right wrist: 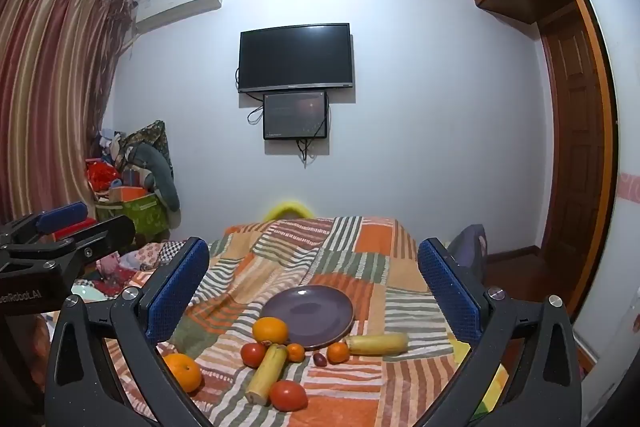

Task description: Organize fruits

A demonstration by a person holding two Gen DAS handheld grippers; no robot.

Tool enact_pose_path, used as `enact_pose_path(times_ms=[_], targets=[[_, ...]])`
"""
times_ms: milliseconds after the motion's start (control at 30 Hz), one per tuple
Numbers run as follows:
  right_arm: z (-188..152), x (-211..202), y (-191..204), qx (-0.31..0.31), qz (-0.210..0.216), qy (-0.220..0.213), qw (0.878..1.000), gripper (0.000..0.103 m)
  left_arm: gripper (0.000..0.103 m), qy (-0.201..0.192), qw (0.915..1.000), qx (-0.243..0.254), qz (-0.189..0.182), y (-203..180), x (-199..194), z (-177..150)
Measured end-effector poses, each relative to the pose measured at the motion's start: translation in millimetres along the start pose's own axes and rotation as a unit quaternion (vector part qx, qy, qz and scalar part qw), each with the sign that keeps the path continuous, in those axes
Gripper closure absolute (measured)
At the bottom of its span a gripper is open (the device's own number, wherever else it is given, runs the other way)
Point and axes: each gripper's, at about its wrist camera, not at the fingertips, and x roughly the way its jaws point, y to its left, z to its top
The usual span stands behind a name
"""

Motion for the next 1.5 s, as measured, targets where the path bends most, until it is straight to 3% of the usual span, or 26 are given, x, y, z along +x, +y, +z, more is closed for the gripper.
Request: enact_pose_path(times_ms=[1500], targets=[[-0.7, 0.9, -3.4, 0.019, 0.005, 0.010, 1.000, 0.000, 0.000, 0.002, 1.0000, 0.000, 0.006, -2.6, 3.2, -0.6]])
